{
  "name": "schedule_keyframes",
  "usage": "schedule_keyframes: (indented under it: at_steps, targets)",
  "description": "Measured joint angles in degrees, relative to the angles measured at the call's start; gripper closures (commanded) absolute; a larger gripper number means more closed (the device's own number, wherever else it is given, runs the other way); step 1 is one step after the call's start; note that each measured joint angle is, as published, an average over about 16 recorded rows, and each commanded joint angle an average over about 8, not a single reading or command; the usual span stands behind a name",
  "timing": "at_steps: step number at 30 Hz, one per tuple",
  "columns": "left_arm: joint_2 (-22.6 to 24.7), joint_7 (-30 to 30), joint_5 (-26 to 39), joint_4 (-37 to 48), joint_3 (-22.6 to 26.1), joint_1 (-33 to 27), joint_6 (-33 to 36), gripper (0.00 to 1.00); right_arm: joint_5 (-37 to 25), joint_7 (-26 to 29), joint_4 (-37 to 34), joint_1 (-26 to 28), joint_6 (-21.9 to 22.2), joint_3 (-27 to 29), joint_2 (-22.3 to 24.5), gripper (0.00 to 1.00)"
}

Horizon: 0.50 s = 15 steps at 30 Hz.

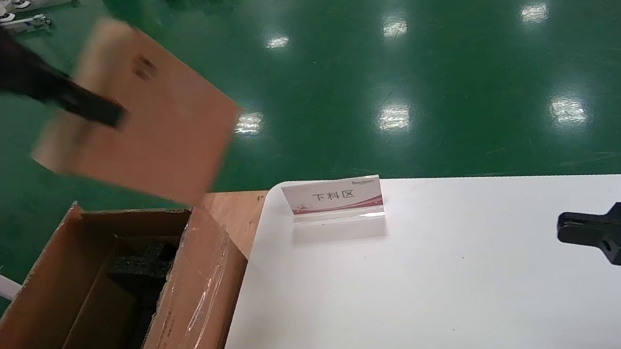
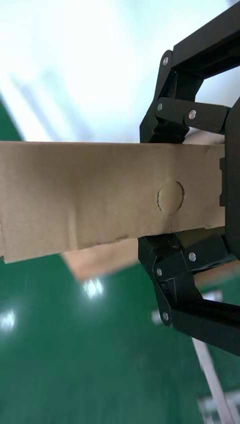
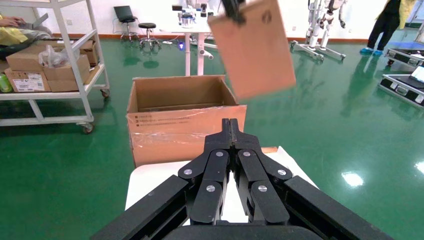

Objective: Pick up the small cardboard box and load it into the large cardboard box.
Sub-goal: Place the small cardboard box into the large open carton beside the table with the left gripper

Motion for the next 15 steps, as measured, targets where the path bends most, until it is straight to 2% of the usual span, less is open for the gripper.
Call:
schedule_keyframes:
  at_steps: [8,15]
  targets:
    - [-0.02,2.91,0.85,3.73,11.99,-8.17,1.23,1.0,0.02,-0.02,0.0,0.01,0.01,-0.03,0.01,1.0]
    - [-2.14,3.23,-1.0,4.65,23.55,-10.28,0.88,1.0,0.04,-0.03,0.0,0.01,0.02,-0.06,0.02,1.0]
